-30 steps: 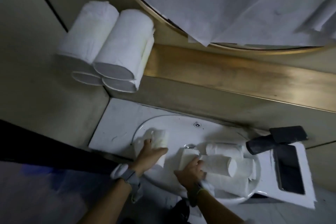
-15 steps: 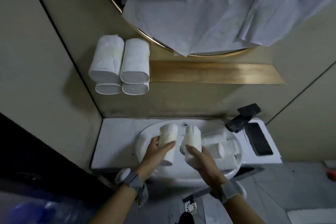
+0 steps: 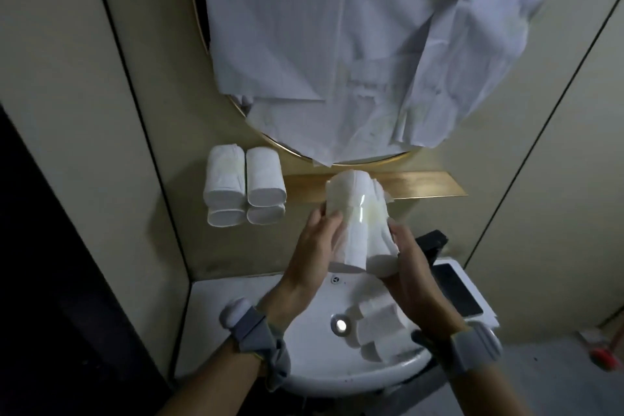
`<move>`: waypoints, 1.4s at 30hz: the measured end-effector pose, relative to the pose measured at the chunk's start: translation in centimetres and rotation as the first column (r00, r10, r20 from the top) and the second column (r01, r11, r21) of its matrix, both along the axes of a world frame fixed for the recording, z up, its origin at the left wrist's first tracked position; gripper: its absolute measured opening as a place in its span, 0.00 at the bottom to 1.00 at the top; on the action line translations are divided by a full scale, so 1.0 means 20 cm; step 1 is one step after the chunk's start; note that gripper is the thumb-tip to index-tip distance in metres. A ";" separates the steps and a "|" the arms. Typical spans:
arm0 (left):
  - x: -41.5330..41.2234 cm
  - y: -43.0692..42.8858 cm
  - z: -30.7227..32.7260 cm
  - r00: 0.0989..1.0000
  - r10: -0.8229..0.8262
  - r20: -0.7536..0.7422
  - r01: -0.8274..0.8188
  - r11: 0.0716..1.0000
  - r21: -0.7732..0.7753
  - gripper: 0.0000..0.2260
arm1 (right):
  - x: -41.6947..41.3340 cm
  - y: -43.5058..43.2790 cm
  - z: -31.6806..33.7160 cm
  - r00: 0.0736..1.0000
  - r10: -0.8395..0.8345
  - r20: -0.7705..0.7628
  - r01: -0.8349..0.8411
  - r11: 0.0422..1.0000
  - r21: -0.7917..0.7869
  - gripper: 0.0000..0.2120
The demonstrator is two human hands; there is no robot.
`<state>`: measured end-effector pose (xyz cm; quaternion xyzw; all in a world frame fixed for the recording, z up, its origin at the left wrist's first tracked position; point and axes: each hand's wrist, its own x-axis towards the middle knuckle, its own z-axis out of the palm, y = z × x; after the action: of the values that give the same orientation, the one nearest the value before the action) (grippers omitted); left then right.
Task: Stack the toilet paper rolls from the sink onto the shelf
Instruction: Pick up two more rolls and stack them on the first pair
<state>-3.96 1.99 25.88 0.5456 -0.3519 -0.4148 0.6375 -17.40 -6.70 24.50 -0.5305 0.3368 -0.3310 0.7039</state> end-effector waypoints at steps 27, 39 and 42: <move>0.88 0.03 0.35 0.828 0.396 0.396 -0.511 0.824 0.245 0.23 | 1.04 -0.11 0.37 0.922 0.085 -0.378 -0.241 0.890 -0.388 0.30; 0.90 0.03 0.27 0.927 0.356 0.117 -0.372 0.914 0.164 0.44 | 1.00 -0.10 0.35 0.942 0.129 -0.310 -0.235 0.912 -0.335 0.13; 0.87 0.06 0.27 0.933 0.358 0.044 -0.361 0.926 0.107 0.39 | 1.01 -0.12 0.32 0.951 0.241 -0.195 -0.283 0.931 -0.229 0.12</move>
<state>13.50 3.14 31.38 0.6408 -0.2294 -0.3037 0.6667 2.84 -9.07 30.80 -0.6819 0.2742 -0.2299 0.6380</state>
